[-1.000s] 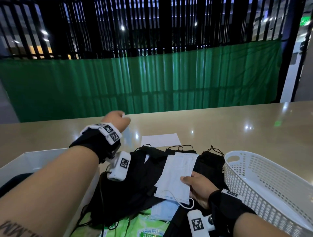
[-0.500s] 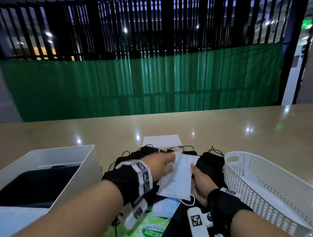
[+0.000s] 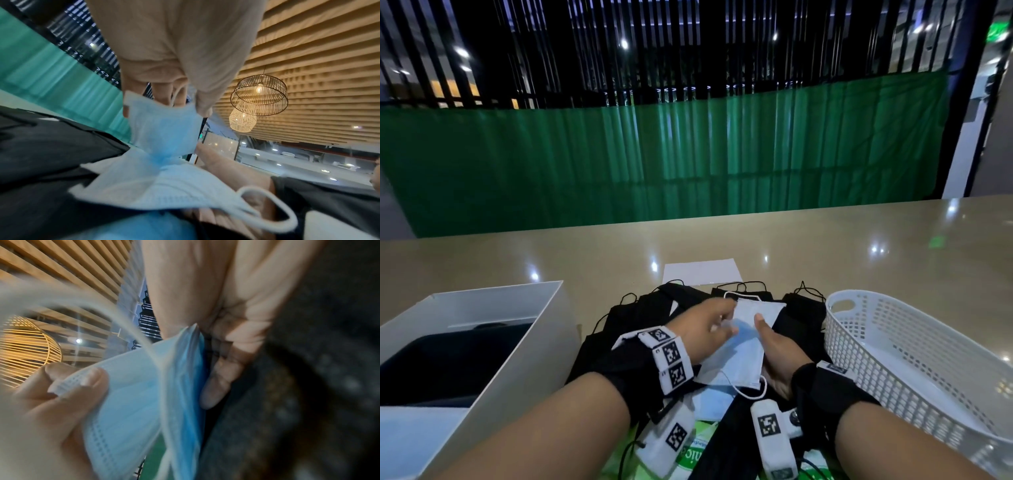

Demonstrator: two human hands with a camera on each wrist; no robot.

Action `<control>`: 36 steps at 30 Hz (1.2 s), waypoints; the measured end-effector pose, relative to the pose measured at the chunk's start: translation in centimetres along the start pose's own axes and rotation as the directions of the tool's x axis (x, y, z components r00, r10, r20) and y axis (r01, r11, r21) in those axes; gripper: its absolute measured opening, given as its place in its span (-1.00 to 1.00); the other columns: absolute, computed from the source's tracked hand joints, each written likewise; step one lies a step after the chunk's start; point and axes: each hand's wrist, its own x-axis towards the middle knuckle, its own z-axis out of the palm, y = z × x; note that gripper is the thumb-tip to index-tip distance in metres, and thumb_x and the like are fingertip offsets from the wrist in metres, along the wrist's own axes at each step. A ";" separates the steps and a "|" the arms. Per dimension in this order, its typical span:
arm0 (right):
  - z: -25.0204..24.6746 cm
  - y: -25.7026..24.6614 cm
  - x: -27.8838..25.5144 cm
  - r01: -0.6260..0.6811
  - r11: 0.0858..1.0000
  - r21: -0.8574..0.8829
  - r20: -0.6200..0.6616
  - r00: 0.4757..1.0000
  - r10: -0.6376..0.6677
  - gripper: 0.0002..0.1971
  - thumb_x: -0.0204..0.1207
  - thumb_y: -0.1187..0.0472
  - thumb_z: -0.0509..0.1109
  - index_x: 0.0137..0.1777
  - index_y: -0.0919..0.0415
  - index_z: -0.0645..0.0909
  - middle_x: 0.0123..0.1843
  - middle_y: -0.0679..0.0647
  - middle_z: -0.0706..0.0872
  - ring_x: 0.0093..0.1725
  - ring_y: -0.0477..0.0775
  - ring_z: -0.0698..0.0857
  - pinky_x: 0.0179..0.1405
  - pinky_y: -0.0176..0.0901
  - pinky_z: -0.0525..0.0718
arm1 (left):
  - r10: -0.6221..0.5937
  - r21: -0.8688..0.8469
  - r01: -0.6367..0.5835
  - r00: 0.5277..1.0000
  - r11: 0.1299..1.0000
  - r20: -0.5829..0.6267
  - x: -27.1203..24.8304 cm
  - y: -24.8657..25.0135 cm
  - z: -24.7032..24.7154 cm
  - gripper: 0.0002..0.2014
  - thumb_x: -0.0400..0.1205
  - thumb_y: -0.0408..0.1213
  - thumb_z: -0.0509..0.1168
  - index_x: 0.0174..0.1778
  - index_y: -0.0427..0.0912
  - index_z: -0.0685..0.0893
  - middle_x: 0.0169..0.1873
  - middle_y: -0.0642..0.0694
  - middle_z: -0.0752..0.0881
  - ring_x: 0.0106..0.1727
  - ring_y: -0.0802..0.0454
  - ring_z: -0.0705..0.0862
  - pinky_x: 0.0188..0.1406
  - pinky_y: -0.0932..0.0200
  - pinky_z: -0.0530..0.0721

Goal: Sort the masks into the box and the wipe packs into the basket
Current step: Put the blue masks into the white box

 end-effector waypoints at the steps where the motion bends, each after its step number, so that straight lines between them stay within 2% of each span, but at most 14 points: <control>1: 0.1 -0.1 -0.1 -0.005 1.000 0.020 0.015 1.000 0.005 -0.46 0.68 -0.14 0.09 0.11 0.34 0.65 -0.14 0.28 0.83 -0.14 0.19 0.81 -0.08 -0.06 0.76 | -0.008 -0.012 0.007 0.999 1.000 -0.041 0.2 0.0 -0.2 -0.69 0.70 -0.19 0.18 0.30 -0.26 0.50 0.14 -0.07 0.57 0.21 -0.05 0.59 0.23 0.11 0.54; 3: 0.1 -0.2 -0.1 -0.013 0.999 0.039 0.026 1.000 0.012 -0.46 0.66 -0.19 0.07 0.07 0.29 0.65 -0.15 0.24 0.83 -0.15 0.14 0.82 -0.17 -0.13 0.74 | 0.043 0.036 -0.043 0.999 0.998 -0.015 0.4 0.0 -0.2 -0.71 0.69 -0.20 0.20 0.24 -0.30 0.52 0.12 -0.10 0.58 0.17 -0.08 0.59 0.23 0.05 0.54; 7: 0.2 -0.2 0.2 -0.012 0.999 0.041 0.033 0.999 0.010 -0.40 0.59 -0.24 0.19 0.28 0.32 0.56 0.20 0.24 0.74 0.18 0.21 0.74 0.25 0.05 0.65 | 0.026 0.143 -0.077 0.944 0.987 0.330 -0.1 0.6 1.2 -0.74 0.64 -0.07 0.28 0.09 -0.18 0.56 -0.02 -0.07 0.61 0.01 -0.03 0.58 -0.04 0.17 0.55; 9: 0.0 0.1 0.5 -0.012 1.000 -0.009 0.013 1.000 0.013 -0.53 0.62 -0.07 0.28 0.28 0.33 0.55 0.26 0.12 0.67 0.24 0.18 0.69 0.33 0.10 0.59 | -0.004 0.081 -0.030 0.920 0.996 0.391 -0.2 0.5 2.0 -0.69 0.59 0.03 0.33 0.06 -0.12 0.59 0.00 -0.04 0.64 0.04 0.01 0.60 0.06 0.12 0.56; 11: -0.1 0.2 0.5 0.001 0.999 -0.053 0.021 1.000 0.000 -0.78 0.67 0.20 0.23 0.08 0.38 0.59 0.14 0.29 0.72 0.05 0.16 0.72 0.08 -0.01 0.67 | -0.026 0.012 0.023 0.930 1.000 0.365 -0.1 -0.1 2.3 -0.71 0.58 0.06 0.32 0.05 -0.06 0.62 0.01 0.02 0.65 0.08 0.06 0.62 0.16 0.11 0.54; 13: -0.3 0.5 0.7 0.015 0.996 -0.083 0.013 1.000 -0.014 -0.78 0.67 0.37 0.15 0.13 0.46 0.60 0.08 0.41 0.73 -0.04 0.27 0.74 -0.07 0.00 0.73 | -0.063 -0.091 0.091 0.959 0.992 0.276 -0.1 -1.0 2.2 -0.77 0.59 0.04 0.31 0.04 0.01 0.62 0.03 0.06 0.67 0.09 0.11 0.65 0.21 0.14 0.57; 16: -0.5 0.8 1.2 0.007 0.995 -0.102 -0.009 1.000 -0.008 -0.75 0.64 0.43 0.14 0.24 0.47 0.55 0.17 0.44 0.70 0.18 0.45 0.68 0.29 0.28 0.60 | -0.190 -0.217 0.201 0.979 0.955 0.067 -0.3 -2.5 1.7 -0.85 0.59 -0.03 0.33 0.03 0.14 0.54 0.17 0.10 0.64 0.20 0.20 0.61 0.29 0.16 0.56; 19: -0.5 0.9 1.6 -0.008 0.992 -0.126 -0.024 1.000 0.005 -0.77 0.64 0.43 0.18 0.23 0.46 0.56 0.19 0.40 0.69 0.21 0.41 0.66 0.36 0.24 0.54 | -0.355 -0.359 0.303 0.931 0.883 -0.088 -0.2 -3.7 1.0 -0.86 0.59 -0.14 0.35 -0.01 0.11 0.51 0.14 0.05 0.63 0.14 0.16 0.59 0.28 0.16 0.54; 22: -0.6 0.9 1.6 -0.005 0.994 -0.107 -0.024 1.000 0.003 -0.77 0.64 0.42 0.19 0.24 0.44 0.55 0.19 0.38 0.69 0.22 0.39 0.66 0.36 0.21 0.55 | -0.485 -0.563 0.443 0.870 0.697 0.084 -0.6 -3.6 0.0 -0.86 0.65 -0.16 0.29 0.06 -0.02 0.48 0.06 0.03 0.56 0.13 0.08 0.57 0.17 0.11 0.54; 25: -0.4 0.9 1.3 0.006 0.994 -0.109 -0.025 1.000 -0.009 -0.76 0.63 0.43 0.20 0.26 0.44 0.53 0.21 0.40 0.68 0.23 0.41 0.65 0.32 0.19 0.56 | -0.490 -0.710 0.485 0.843 0.511 0.224 -1.3 -3.3 -0.5 -0.92 0.70 -0.19 0.21 0.03 -0.06 0.44 0.13 -0.04 0.52 0.26 -0.05 0.56 0.26 0.06 0.50; 29: 0.3 0.3 0.0 0.043 0.990 -0.134 -0.009 0.999 -0.045 -0.73 0.62 0.44 0.21 0.29 0.42 0.53 0.14 0.35 0.70 0.08 0.31 0.69 0.10 0.06 0.67 | -0.493 -0.745 0.483 0.837 0.461 0.237 -2.3 -3.8 1.5 -0.90 0.67 -0.21 0.26 -0.04 -0.09 0.45 -0.06 -0.06 0.57 -0.02 0.05 0.60 0.06 0.20 0.54; 31: 0.7 0.0 -0.7 0.068 0.981 -0.184 0.016 0.998 -0.066 -0.74 0.62 0.41 0.24 0.29 0.38 0.54 0.08 0.23 0.71 0.02 0.19 0.71 -0.07 -0.10 0.69 | -0.512 -0.717 0.453 0.845 0.530 0.155 -2.7 -4.8 3.4 -0.75 0.57 -0.20 0.36 0.10 -0.19 0.53 -0.13 -0.06 0.62 -0.08 0.05 0.60 0.03 0.20 0.57; 33: 1.0 -0.2 -1.2 0.092 0.981 -0.172 0.043 0.995 -0.085 -0.74 0.62 0.40 0.25 0.28 0.34 0.55 0.11 0.20 0.73 0.07 0.19 0.71 0.04 -0.03 0.68 | -0.498 -0.730 0.401 0.862 0.554 0.096 -3.2 -5.3 4.4 -0.61 0.56 -0.29 0.36 0.28 -0.27 0.50 -0.12 -0.06 0.63 -0.11 0.06 0.60 0.01 0.21 0.59; 36: 1.5 -1.4 -2.5 0.141 0.989 -0.034 0.133 0.982 -0.136 -0.76 0.62 0.40 0.25 0.25 0.24 0.56 0.15 0.22 0.75 0.10 0.21 0.73 0.12 0.06 0.68 | -0.430 -0.859 0.299 0.897 0.417 0.104 -4.0 -5.5 4.1 -0.23 0.25 -0.16 0.49 0.40 -0.18 0.43 -0.29 -0.02 0.59 -0.32 0.15 0.55 -0.21 0.31 0.55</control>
